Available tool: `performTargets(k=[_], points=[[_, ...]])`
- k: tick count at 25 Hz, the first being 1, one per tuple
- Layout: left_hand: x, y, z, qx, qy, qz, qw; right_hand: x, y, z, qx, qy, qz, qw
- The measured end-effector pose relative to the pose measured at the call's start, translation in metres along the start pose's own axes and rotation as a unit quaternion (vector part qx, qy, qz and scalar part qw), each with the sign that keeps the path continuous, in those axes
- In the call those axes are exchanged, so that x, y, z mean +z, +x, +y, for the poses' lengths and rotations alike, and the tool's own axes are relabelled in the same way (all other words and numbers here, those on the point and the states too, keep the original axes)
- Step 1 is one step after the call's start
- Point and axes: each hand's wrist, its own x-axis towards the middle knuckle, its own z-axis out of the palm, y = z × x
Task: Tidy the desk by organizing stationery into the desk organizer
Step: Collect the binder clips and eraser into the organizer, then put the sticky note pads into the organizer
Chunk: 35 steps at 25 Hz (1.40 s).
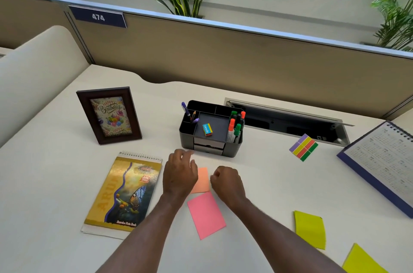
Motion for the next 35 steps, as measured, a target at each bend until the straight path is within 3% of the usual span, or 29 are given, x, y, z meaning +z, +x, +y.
performTargets(k=[5, 10, 15, 19, 23, 28, 33, 35], points=[[-0.015, -0.032, 0.005, -0.047, 0.021, -0.081, 0.995, -0.002, -0.027, 0.010, -0.022, -0.043, -0.047, 0.998], [-0.030, -0.058, 0.028, -0.190, 0.053, -0.204, 0.959, 0.005, -0.057, 0.013, -0.001, -0.094, -0.078, 0.993], [-0.033, -0.072, 0.045, -0.329, -0.093, -0.206, 0.917, 0.015, -0.070, 0.011, 0.051, -0.044, -0.073, 0.995], [-0.023, -0.076, 0.039, -0.429, -0.218, -0.186, 0.857, 0.015, -0.070, 0.013, 0.085, 0.014, -0.065, 0.994], [-0.026, -0.079, 0.044, -0.398, -0.262, -0.174, 0.862, 0.011, -0.069, 0.016, 0.094, 0.070, -0.067, 0.991], [-0.034, -0.056, 0.046, -0.354, -0.334, -0.147, 0.861, -0.014, -0.069, 0.015, 0.087, 0.229, -0.026, 0.969], [-0.059, -0.005, 0.060, -0.232, -0.420, -0.129, 0.868, -0.048, -0.048, -0.009, -0.075, 0.270, 0.175, 0.944], [-0.073, 0.021, 0.067, -0.180, -0.443, -0.122, 0.870, -0.063, -0.027, -0.018, -0.099, 0.250, 0.227, 0.936]])
